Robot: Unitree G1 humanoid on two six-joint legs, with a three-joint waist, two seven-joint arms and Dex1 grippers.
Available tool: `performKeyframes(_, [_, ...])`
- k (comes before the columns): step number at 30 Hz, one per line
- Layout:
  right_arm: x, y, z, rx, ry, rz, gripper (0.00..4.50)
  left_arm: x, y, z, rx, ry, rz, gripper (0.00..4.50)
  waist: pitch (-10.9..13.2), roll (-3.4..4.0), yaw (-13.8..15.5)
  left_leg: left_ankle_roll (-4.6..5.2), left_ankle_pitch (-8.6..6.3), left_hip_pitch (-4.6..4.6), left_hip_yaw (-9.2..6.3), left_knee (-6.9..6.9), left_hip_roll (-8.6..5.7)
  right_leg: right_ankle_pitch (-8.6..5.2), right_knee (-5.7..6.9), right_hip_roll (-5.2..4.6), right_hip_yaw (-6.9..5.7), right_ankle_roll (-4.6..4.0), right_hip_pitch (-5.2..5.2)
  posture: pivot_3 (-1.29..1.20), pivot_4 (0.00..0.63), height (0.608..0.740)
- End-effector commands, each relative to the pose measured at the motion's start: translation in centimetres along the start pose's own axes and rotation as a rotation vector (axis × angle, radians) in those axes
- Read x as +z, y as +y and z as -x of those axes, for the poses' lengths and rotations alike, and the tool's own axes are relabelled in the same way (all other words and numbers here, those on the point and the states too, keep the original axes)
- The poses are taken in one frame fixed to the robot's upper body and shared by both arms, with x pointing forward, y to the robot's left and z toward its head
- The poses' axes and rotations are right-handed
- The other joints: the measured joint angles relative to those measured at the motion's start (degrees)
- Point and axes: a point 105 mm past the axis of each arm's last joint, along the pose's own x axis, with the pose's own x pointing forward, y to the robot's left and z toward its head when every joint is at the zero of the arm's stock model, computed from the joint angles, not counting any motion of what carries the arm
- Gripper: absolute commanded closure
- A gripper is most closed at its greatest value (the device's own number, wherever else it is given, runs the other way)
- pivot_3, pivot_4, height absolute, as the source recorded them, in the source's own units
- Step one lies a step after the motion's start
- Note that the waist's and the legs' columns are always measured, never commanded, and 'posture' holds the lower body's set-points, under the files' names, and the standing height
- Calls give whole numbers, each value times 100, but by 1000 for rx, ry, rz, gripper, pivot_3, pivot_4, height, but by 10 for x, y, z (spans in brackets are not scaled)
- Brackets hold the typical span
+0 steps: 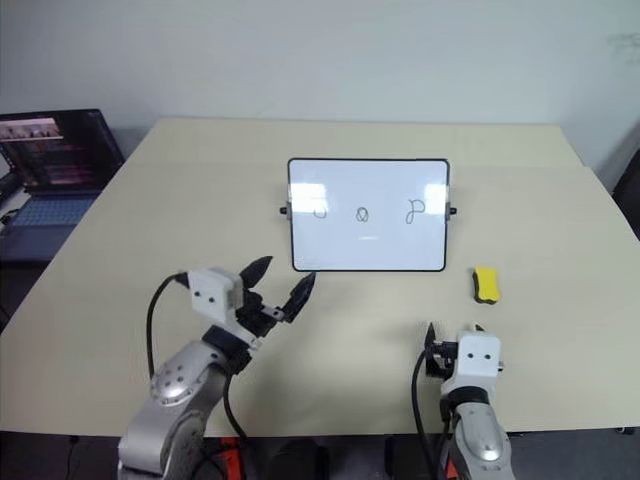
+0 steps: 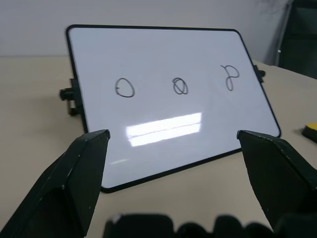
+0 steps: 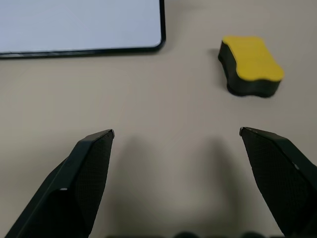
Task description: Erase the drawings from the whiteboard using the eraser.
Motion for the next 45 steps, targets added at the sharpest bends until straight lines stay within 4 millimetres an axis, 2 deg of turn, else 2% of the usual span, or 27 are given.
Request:
performKeyframes(1, [32, -34, -12, -31, -82, 6, 54, 14, 7, -3, -40, -28, -50, 0, 2, 3, 0, 0, 0, 1, -1, 0, 1, 0, 1, 1, -1, 0, 0, 0, 150, 740])
performKeyframes(3, [51, -53, -17, -41, -109, 3, 54, 18, 13, -4, -48, -28, -77, 0, 6, 8, 11, 0, 0, -1, 3, 14, -8, 5, 1, -4, 4, 6, 5, 0, 150, 740])
performKeyframes(4, [54, -55, -19, -46, -108, -6, 54, 21, 12, -5, -83, -26, -86, 0, 6, 6, 17, 1, 1, -1, 7, 17, -14, 8, 0, -8, 9, 12, 8, 0, 150, 740])
performKeyframes(6, [56, -55, -22, -50, -98, -27, 54, 26, 10, -5, -178, -2, -157, 0, -3, -7, 21, 2, 0, 2, -2, 12, -8, 7, 2, -3, 0, 9, 9, 0, 150, 740])
performKeyframes(10, [60, -52, -25, -47, -90, -36, 54, 39, 25, -9, -261, 39, -240, 0, 7, 13, 15, 1, 1, 4, -22, -1, 2, -8, 17, 9, -16, -16, 3, 0, 150, 740])
performKeyframes(16, [62, -53, -37, -52, -54, -52, 54, 53, 37, -15, -377, 98, -398, 0, 8, 11, -8, 1, 1, 0, -8, 0, -6, -7, 7, 0, -5, -14, 1, 0, 150, 740])
performKeyframes(23, [65, -54, -56, -62, 16, -82, 54, 51, 30, -10, -448, 127, -428, 0, 9, 13, 0, 0, 1, -3, -14, -5, -3, -8, 7, 0, -9, -14, -4, 0, 150, 740])
performKeyframes(31, [66, -56, -76, -84, 104, -110, 54, 50, 10, -5, -594, 118, -392, 0, 9, 14, -3, 1, 0, -3, -11, -4, -3, -8, 9, 0, -7, -14, -5, 0, 150, 740])
performKeyframes(45, [65, -57, -85, -79, 157, -127, 54, 55, -10, -1, -762, 141, -226, 0, 9, 14, -11, 2, 0, -4, -11, -4, -3, -8, 9, 1, -7, -14, -5, 0, 150, 740])
